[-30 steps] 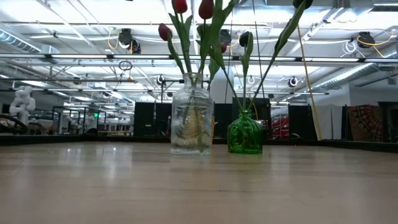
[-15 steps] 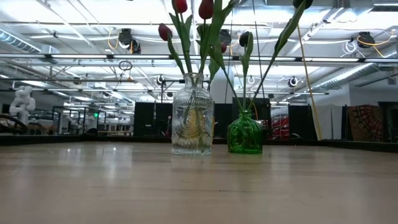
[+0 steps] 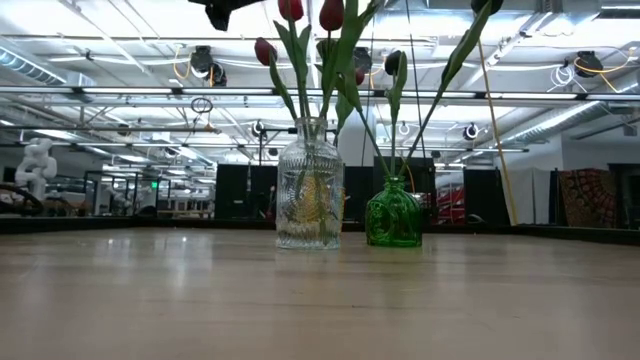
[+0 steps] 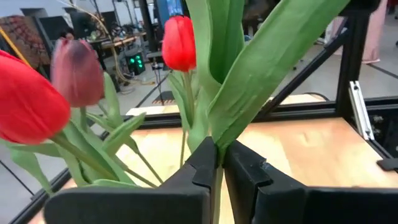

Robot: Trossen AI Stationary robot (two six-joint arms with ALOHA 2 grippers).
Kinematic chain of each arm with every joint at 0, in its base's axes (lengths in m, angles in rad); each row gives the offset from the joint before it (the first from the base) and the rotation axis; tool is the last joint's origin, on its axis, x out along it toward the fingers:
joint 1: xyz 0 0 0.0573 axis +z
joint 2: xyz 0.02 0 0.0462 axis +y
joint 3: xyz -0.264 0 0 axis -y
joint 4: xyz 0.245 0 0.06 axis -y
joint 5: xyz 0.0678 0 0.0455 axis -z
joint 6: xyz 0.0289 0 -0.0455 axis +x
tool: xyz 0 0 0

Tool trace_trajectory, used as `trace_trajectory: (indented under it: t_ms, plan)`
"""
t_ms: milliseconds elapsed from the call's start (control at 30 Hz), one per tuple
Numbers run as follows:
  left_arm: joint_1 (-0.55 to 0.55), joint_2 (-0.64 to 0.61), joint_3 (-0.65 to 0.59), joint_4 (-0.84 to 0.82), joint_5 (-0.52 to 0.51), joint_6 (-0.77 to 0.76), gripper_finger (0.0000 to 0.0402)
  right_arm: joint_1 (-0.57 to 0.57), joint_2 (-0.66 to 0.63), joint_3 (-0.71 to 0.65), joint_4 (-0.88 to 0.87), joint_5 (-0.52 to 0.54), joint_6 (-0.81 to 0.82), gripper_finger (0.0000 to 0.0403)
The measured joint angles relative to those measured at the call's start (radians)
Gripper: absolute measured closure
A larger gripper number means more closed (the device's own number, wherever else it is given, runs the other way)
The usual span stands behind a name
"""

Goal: Sort flowers into vase by color
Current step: Put the orange flower in the transparent flower vase, then return to Home Position

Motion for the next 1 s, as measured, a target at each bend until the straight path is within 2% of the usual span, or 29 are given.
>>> trace_trajectory:
  t_ms: [133,300,567,700,833,1000]
  plan:
    - [0.004,0.017,0.0,0.0,0.011,-0.001,0.0347,0.0,0.0,0.0,0.0,0.0,0.0,0.0248]
    - [0.004,0.022,0.0,-0.019,0.011,-0.022,0.0285,0.0,0.0,0.0,0.0,0.0,0.0,0.0248]
    - [0.004,-0.003,0.0,-0.278,-0.041,-0.179,0.0182,0.0,0.0,0.0,0.0,0.0,0.001,0.0248]
    - [0.003,-0.005,0.0,-0.307,-0.07,-0.2,0.014,0.0,0.0,0.0,-0.001,0.0,0.002,0.0248]
    - [-0.015,-0.014,0.0,-0.352,-0.071,-0.183,0.0115,0.0,0.0,0.0,0.0,0.0,0.003,0.0248]
    - [-0.041,-0.083,0.0,-0.487,-0.081,-0.23,0.0112,0.006,-0.018,0.0,-0.008,-0.001,-0.021,0.0248]
